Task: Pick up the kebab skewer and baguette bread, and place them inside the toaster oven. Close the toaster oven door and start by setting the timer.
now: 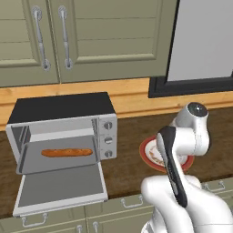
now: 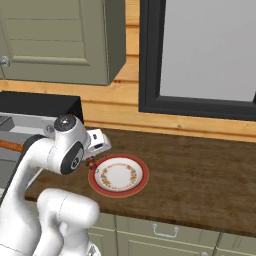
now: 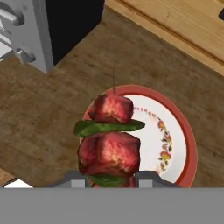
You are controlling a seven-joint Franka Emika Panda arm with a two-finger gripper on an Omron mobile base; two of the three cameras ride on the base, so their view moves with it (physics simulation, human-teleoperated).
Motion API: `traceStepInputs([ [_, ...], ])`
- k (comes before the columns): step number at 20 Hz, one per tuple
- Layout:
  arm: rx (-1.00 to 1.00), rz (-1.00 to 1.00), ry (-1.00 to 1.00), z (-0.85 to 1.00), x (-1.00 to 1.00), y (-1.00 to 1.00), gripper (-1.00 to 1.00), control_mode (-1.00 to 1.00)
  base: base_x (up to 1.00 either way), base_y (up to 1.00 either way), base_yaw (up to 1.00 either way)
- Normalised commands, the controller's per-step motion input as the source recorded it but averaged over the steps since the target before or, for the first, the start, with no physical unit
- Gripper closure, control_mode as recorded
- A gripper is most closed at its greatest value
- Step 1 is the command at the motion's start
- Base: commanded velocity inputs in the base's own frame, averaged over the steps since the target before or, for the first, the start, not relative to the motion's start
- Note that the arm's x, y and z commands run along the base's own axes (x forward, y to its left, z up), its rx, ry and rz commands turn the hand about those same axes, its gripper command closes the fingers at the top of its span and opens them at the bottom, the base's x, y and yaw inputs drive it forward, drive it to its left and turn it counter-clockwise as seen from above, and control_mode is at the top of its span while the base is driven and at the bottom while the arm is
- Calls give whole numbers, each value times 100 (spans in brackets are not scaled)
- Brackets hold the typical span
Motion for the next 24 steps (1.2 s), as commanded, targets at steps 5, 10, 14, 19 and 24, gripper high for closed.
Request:
traceStepInputs([
  [5, -3, 10, -1, 55, -47, 66, 100, -100, 0, 0, 0],
  [10, -7, 9, -3, 23, -30, 83, 100, -100, 0, 0, 0],
  [14, -6, 22, 0, 0, 1, 100, 100, -100, 0, 0, 0],
  [19, -4, 37, 3, -2, 15, 100, 100, -100, 0, 0, 0],
  [24, -8, 42, 7, -14, 20, 100, 100, -100, 0, 0, 0],
])
